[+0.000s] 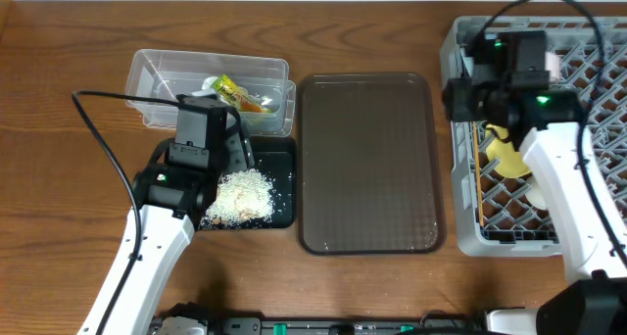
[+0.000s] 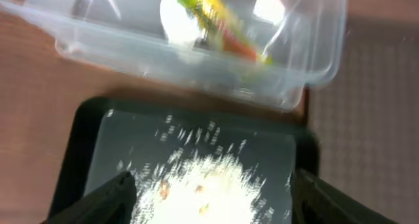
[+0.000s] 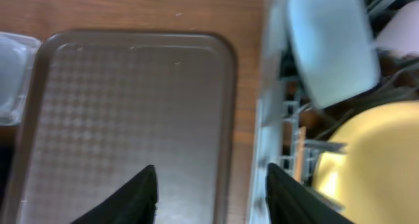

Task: Sort waste into correct bins and load items into the dishwasher rack

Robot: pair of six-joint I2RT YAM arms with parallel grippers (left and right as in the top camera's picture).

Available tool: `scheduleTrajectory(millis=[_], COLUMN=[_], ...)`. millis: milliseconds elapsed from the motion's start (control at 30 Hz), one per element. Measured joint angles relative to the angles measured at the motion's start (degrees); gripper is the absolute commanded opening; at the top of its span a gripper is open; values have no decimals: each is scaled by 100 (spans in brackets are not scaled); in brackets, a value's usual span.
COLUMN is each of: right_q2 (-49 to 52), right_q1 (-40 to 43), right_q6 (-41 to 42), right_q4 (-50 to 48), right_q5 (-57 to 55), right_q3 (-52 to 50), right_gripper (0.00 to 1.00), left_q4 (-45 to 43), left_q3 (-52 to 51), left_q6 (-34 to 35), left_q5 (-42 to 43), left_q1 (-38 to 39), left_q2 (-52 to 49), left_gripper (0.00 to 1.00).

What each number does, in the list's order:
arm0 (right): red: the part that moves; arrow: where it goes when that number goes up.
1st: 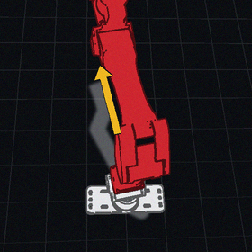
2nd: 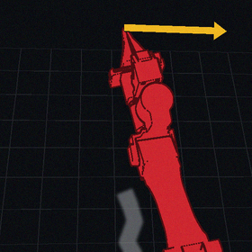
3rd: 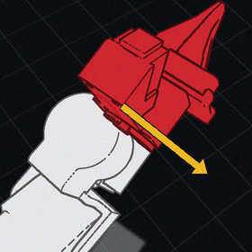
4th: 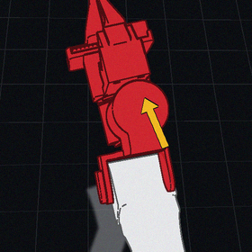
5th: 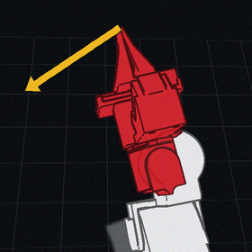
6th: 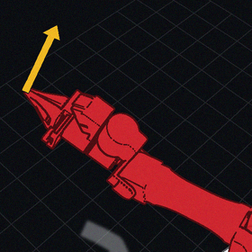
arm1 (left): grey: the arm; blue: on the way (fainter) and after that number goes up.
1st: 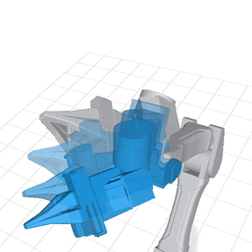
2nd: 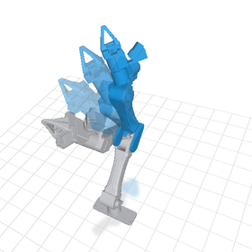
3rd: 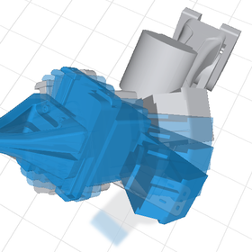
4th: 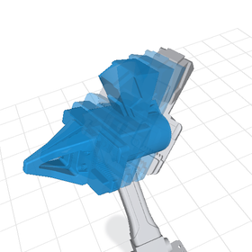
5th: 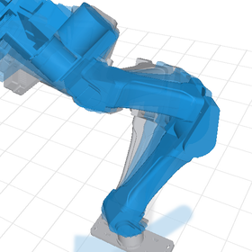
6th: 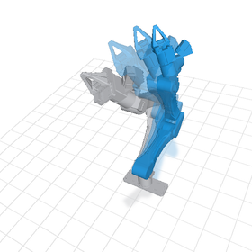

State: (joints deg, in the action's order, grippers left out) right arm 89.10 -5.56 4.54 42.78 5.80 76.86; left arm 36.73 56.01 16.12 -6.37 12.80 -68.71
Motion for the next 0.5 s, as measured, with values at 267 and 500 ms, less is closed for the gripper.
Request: scheduleTrajectory(millis=[267, 500], right_q2=[-11, -1021], right_q1=[-50, -52], right_q6=[560, 669], right_q4=[654, 142], right_q5=[-184, -216], right_q3=[-105, -1394], right_gripper=[57, 61], left_q4=[1423, 1480], left_q3=[-44, -380], left_q6=[-216, -269], left_q5=[212, 313], left_q1=[0, 0], left_q2=[157, 1714], left_gripper=[78, 80])
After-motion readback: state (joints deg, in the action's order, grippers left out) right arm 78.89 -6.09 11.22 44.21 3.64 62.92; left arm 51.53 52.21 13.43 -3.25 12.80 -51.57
